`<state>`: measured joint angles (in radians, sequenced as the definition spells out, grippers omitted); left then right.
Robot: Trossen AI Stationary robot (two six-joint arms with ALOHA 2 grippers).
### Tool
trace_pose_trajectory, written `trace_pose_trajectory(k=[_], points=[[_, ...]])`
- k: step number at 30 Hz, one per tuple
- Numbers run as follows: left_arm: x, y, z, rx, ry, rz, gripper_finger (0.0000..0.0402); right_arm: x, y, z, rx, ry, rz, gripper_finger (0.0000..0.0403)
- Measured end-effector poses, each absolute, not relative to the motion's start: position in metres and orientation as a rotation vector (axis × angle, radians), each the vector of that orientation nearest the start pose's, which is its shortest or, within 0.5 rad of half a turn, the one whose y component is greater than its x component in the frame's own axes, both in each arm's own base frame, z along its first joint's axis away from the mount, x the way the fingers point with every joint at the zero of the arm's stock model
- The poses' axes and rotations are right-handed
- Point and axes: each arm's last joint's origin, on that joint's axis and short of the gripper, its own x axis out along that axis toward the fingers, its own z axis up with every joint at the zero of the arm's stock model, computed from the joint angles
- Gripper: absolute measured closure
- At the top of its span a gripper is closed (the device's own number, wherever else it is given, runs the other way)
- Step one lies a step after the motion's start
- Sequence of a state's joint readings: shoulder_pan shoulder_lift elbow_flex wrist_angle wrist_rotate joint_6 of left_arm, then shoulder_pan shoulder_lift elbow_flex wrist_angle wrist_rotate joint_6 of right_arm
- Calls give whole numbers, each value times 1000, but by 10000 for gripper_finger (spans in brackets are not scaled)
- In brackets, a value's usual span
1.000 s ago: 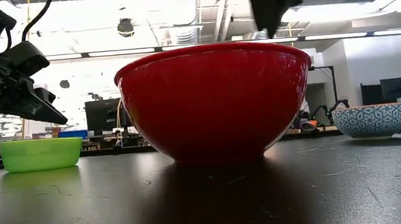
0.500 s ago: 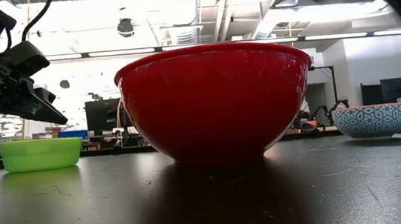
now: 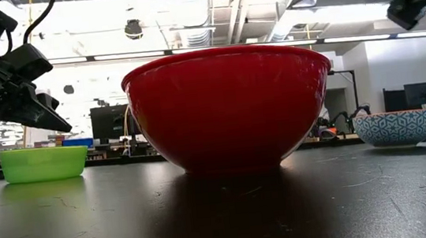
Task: Nest bowls inside each other
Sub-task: Stack the blue bowl on top of the light green bowl
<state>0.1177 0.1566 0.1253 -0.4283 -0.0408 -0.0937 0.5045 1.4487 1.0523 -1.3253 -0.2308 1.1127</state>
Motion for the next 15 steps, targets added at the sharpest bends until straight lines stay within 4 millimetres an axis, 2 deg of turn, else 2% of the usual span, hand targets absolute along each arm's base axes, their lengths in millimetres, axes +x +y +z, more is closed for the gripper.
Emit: trace_pose_trajectory(k=[7,15], points=[[92,12,154,-110,453,177,315,174,104,224,564,1731,-386,216],[92,12,154,-109,452,177,315,169,101,198,488,1749,-308,216]])
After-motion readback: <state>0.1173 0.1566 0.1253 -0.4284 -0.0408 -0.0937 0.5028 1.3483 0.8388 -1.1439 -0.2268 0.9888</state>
